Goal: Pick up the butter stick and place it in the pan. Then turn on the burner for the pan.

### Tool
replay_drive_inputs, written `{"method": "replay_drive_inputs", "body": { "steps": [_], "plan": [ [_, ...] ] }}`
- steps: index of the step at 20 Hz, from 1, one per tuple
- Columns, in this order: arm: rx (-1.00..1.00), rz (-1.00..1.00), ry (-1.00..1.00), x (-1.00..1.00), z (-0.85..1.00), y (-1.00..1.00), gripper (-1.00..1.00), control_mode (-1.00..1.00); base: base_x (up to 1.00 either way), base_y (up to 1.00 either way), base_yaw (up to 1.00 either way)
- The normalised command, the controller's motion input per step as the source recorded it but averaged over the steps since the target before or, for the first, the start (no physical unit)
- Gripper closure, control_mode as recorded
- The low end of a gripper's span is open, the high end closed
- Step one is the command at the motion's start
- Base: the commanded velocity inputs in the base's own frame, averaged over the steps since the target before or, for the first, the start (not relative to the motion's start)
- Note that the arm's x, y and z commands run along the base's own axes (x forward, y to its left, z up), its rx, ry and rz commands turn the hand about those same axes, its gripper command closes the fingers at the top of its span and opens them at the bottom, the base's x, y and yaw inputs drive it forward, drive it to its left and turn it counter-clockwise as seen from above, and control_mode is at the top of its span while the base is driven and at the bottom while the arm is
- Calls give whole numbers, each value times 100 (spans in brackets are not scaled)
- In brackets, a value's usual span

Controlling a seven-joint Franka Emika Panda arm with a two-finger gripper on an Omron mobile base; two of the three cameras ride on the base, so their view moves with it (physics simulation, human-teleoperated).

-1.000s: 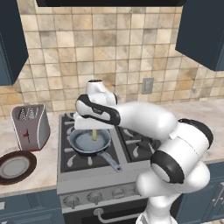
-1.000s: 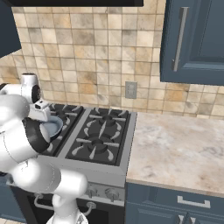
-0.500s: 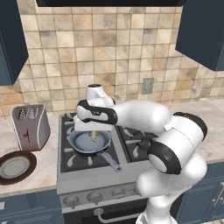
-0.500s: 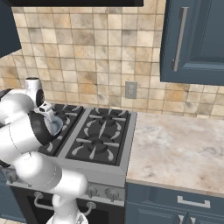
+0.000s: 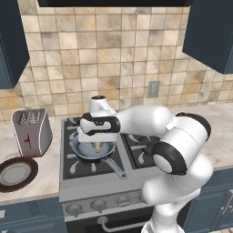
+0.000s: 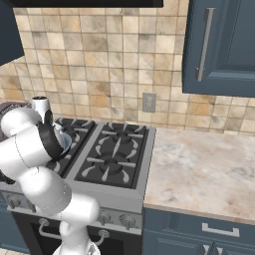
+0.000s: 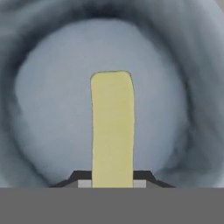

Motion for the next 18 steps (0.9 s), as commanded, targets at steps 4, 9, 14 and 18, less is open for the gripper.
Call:
{"method": "replay_drive_inputs", "body": {
  "steps": [4,9,14,18],
  "plan": [
    [0,0,0,25,-8,0,100,-100,0,0,0],
    [0,0,0,11,-5,7,100,-100,0,0,0],
    [0,0,0,0,-13,18,100,-100,0,0,0],
    [0,0,0,1,-7,10,100,-100,0,0,0]
  ]
}}
